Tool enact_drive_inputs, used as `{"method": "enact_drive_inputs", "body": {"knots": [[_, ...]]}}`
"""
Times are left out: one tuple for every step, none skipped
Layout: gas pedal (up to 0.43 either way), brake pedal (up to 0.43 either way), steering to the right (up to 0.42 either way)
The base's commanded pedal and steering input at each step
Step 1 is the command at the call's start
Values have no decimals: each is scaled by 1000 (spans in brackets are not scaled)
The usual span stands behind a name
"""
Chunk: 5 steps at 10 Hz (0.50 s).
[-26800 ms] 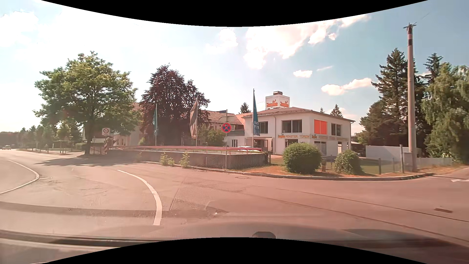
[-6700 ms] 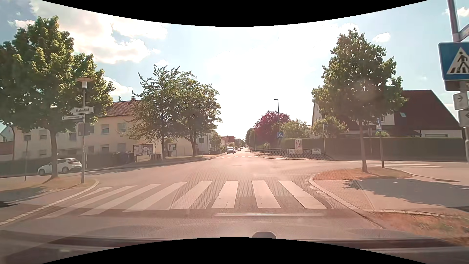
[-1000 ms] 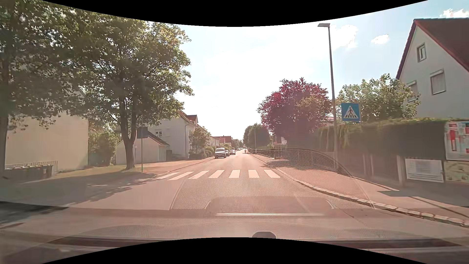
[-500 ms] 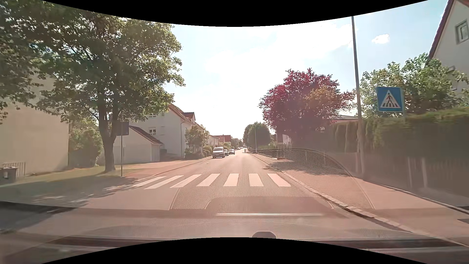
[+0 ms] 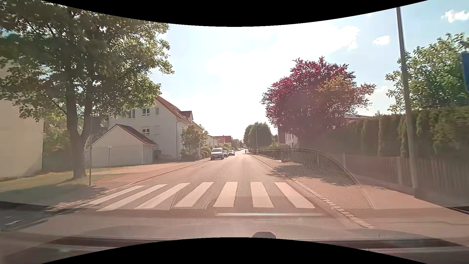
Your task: Follow the waypoints while adhering to traffic rules and regulations
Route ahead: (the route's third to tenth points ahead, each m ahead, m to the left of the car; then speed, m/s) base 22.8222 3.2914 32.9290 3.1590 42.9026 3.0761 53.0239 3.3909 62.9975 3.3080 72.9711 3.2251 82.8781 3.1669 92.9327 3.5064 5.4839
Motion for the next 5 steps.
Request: {"method": "enact_drive_inputs", "body": {"knots": [[228, 0, -5], [228, 0, -5], [228, 0, -4], [228, 0, -5], [228, 0, -4]]}}
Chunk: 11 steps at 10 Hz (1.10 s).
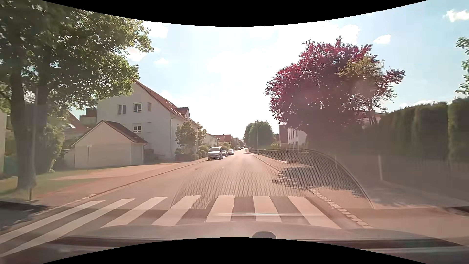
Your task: Follow the waypoints while adhering to traffic rules and regulations
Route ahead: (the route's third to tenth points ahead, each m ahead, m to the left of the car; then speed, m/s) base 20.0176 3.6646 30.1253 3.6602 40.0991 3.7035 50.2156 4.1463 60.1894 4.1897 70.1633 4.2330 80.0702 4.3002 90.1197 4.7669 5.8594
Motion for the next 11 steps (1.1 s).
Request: {"method": "enact_drive_inputs", "body": {"knots": [[228, 0, -5], [228, 0, -5], [228, 0, -5], [228, 0, -5], [228, 0, -5], [220, 0, -5], [220, 0, -5], [220, 0, -5], [177, 0, -5], [177, 0, -4], [177, 0, -5]]}}
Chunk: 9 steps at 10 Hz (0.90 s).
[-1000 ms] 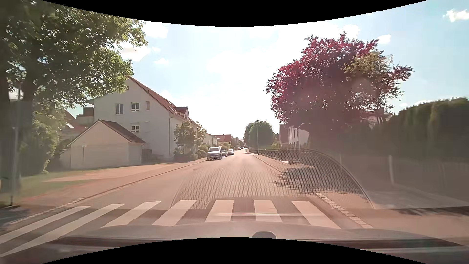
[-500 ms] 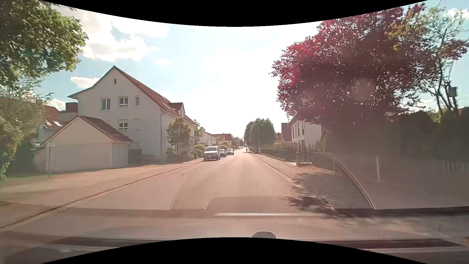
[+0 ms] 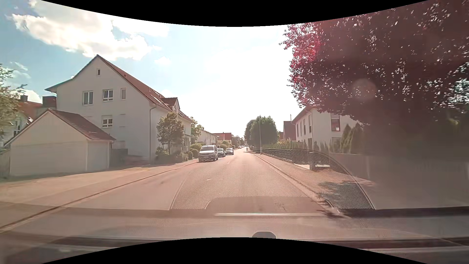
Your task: Follow the waypoints while adhering to traffic rules and regulations
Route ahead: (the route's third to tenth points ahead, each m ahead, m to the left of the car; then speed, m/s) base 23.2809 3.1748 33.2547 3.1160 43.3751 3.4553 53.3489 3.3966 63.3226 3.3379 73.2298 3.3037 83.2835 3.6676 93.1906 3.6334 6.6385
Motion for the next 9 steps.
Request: {"method": "enact_drive_inputs", "body": {"knots": [[177, 0, -4], [177, 0, -2], [177, 0, -2], [177, 0, -2], [177, 0, -2], [177, 0, -2], [177, 0, -2], [150, 0, -2], [150, 0, -2]]}}
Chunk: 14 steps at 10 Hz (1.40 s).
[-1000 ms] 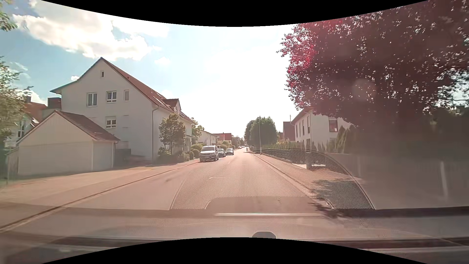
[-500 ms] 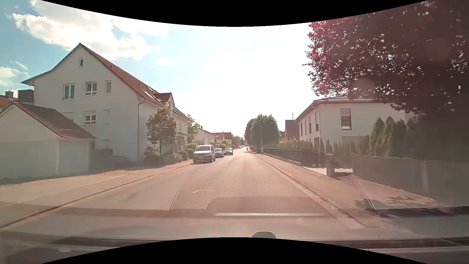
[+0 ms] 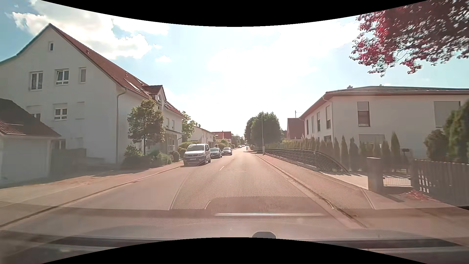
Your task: Follow the waypoints while adhering to traffic rules and regulations
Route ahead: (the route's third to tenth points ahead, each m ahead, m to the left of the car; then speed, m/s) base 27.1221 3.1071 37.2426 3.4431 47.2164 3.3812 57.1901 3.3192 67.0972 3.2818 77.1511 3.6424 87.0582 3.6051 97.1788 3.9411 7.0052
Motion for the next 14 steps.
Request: {"method": "enact_drive_inputs", "body": {"knots": [[150, 0, -2], [150, 0, -2], [150, 0, -2], [138, 0, -2], [138, 0, -3], [138, 0, -3], [138, 0, -4], [138, 0, -4], [138, 0, -5], [118, 0, -5], [118, 0, -5], [118, 0, -5], [118, 0, -5], [118, 0, -5]]}}
